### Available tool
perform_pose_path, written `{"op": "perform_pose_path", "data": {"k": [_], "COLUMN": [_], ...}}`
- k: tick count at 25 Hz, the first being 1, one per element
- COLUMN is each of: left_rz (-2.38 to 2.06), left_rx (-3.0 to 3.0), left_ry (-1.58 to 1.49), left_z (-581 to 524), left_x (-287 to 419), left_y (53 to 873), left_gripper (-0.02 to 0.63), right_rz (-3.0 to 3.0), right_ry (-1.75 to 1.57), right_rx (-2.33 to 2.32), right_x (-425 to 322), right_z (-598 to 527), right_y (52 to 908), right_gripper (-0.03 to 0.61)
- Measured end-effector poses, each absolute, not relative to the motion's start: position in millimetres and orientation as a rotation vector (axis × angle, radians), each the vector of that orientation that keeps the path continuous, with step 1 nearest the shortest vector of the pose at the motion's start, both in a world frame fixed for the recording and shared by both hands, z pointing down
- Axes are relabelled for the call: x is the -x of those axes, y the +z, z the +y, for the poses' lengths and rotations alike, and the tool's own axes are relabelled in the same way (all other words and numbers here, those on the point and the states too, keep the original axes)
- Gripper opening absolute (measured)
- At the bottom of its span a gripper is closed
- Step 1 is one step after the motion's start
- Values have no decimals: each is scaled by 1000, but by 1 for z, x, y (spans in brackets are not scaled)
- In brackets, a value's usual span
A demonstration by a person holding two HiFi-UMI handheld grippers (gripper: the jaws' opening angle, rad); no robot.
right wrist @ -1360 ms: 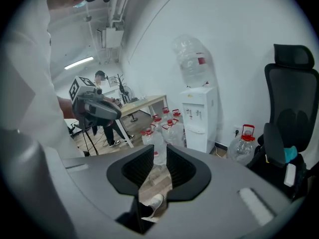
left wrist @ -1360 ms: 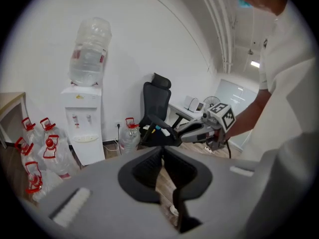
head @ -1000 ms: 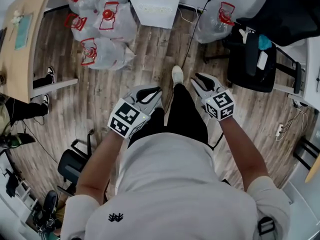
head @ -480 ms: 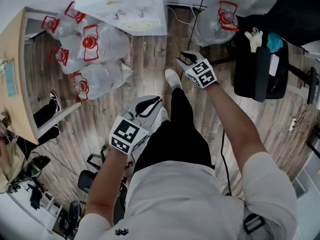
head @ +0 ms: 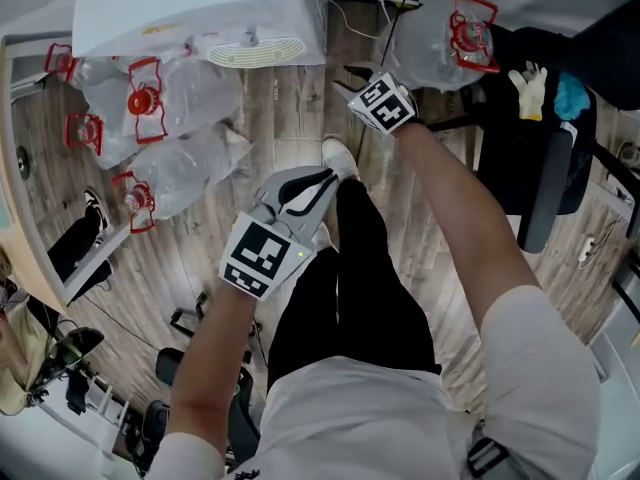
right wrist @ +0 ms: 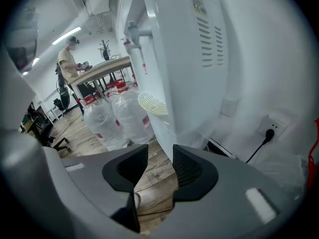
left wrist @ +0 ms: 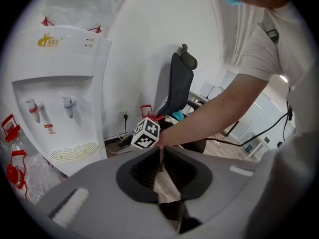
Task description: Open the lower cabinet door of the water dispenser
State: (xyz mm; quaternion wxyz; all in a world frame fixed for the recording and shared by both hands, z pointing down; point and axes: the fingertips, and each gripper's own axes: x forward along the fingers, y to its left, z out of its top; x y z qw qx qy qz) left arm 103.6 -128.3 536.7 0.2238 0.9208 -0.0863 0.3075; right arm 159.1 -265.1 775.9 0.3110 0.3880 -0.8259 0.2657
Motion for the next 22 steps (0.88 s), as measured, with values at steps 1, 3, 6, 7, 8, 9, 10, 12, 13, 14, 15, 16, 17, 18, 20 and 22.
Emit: {"op": "perform_pose_path", "data": {"k": [1, 3, 6, 7, 8, 9, 10, 12, 13, 14, 15, 16, 17, 18, 20, 22], "left_rz": [-231, -222, -221, -220, -220, -221, -224, -231, -235, -241, -247, -254, -260, -265, -272, -279], "left_rx": [-2541, -2529, -2519, -2524, -2527, -2528, -2529, -2532, -2534, -2535, -2534, -2533, -2532, -2532, -2530, -2528], "left_ry": [847, 828, 805, 804, 801, 798, 793, 777, 768, 760, 754, 747, 741, 736, 728, 722], "left_z": [-132, -139, -146, -148, -150, -151, -152, -156, -157, -159, -160, -160, -159, -159, -158, -157], "left_x": [-107, -112, -113, -114, -114, -114, -113, -111, -110, -109, -109, -108, -107, -106, -103, -100], "left_y": [542, 549, 561, 565, 569, 572, 575, 579, 580, 581, 582, 582, 581, 581, 582, 584], "left_gripper": [58, 58, 58, 58, 58, 58, 58, 58, 58, 58, 58, 58, 58, 58, 58, 58], "right_rz": [-2176, -2168, -2158, -2155, -2153, -2150, -2148, -2141, -2136, -2129, -2123, -2118, -2114, -2111, -2111, -2105], "right_ry": [695, 683, 660, 649, 637, 625, 616, 609, 607, 601, 595, 591, 586, 578, 568, 576], "right_rx": [-1018, -1003, -962, -953, -946, -940, -935, -930, -927, -923, -920, -917, -916, -914, -915, -928], "right_x": [-161, -162, -157, -157, -156, -155, -153, -149, -149, -148, -148, -147, -146, -145, -143, -143], "right_z": [-273, -288, -305, -311, -317, -322, -327, -335, -339, -342, -344, -345, -347, -349, -353, -355], "right_y": [784, 801, 826, 832, 838, 844, 849, 857, 860, 864, 867, 871, 873, 874, 875, 877], "right_gripper": [132, 144, 155, 156, 156, 156, 163, 169, 169, 175, 175, 175, 175, 175, 176, 173]}}
